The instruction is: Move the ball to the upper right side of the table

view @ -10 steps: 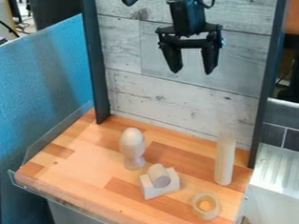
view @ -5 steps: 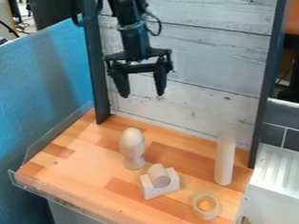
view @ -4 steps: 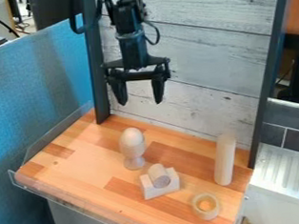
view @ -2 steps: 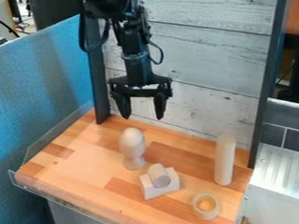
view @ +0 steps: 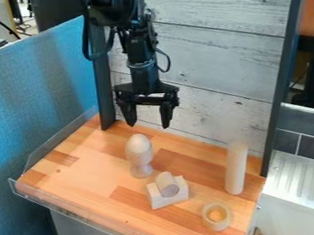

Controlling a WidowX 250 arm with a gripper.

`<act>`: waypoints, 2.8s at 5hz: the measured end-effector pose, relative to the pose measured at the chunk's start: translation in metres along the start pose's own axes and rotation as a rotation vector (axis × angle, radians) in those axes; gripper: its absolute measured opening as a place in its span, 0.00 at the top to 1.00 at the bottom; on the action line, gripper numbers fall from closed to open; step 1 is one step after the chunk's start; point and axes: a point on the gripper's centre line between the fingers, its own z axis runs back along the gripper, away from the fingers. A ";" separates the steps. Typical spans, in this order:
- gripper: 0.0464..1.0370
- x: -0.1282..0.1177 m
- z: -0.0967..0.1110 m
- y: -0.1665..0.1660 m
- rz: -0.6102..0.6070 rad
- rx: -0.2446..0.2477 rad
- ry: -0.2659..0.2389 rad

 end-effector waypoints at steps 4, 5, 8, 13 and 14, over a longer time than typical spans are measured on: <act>0.04 0.002 -0.030 0.020 0.036 0.145 0.060; 0.04 0.002 -0.037 0.021 0.034 0.151 0.094; 0.34 0.004 -0.050 0.022 0.050 0.146 0.161; 0.34 0.010 -0.025 -0.016 -0.037 0.048 0.110; 0.34 0.016 -0.018 -0.039 -0.077 0.034 0.100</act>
